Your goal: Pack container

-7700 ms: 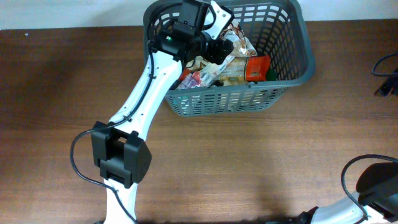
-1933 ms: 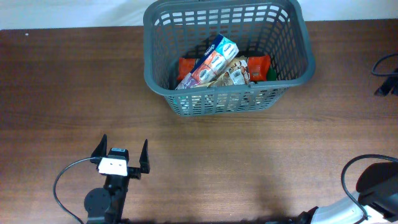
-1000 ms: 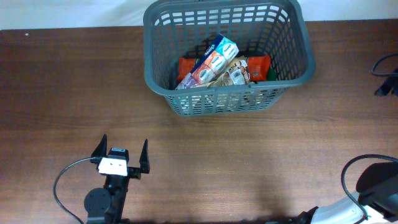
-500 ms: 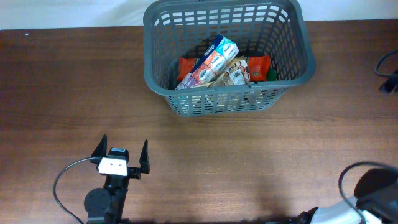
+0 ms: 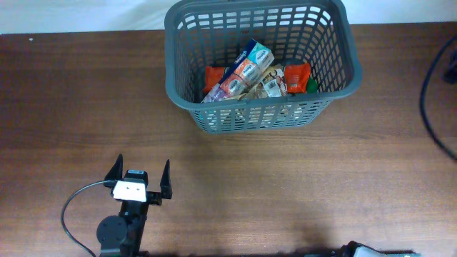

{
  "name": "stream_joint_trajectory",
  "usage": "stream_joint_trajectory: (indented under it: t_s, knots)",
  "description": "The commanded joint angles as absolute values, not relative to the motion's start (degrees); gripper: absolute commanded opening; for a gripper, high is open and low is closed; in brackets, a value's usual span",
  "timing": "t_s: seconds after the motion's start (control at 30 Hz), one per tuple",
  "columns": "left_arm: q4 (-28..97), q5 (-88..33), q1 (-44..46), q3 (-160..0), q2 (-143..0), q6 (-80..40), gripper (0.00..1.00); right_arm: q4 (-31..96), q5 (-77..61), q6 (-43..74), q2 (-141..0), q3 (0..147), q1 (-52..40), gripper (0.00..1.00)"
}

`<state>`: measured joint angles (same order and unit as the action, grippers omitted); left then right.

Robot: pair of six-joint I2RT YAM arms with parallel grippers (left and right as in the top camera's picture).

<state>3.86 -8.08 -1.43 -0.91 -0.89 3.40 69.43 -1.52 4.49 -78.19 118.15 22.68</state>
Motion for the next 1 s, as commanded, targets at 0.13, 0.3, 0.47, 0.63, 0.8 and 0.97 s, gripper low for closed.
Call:
stream_joint_trajectory:
  t_s: [0.13,0.3,0.47,0.63,0.8,0.97]
  knots:
    - [3.95,-7.62,-1.56,-0.51,-0.3,3.27,0.99,62.7,-1.23,4.78,-67.99,107.18,12.01,0.99]
    - [3.92,-7.64,-1.56,-0.51,-0.3,3.27,0.99,48.9,-1.28,4.82,-57.76,92.01,7.27,0.99]
    - [3.95,-7.62,-1.56,-0.51,-0.3,3.27,0.99,37.78,-2.28,4.84,-47.22,77.43,3.81,0.99]
    - [3.95,-7.64,-1.56,-0.51,-0.3,3.27,0.99,31.31,-4.29,4.89,-37.23,65.98,1.1,0.99]
    - [3.95,-7.62,-1.56,-0.51,-0.3,3.27,0.99,30.57,-6.0,4.97,-28.45,58.35,-0.54,0.99]
    - [3.95,-7.64,-1.56,-0.51,-0.3,3.27,0.99,30.57,-5.89,4.93,-20.43,52.84,-0.54,0.99]
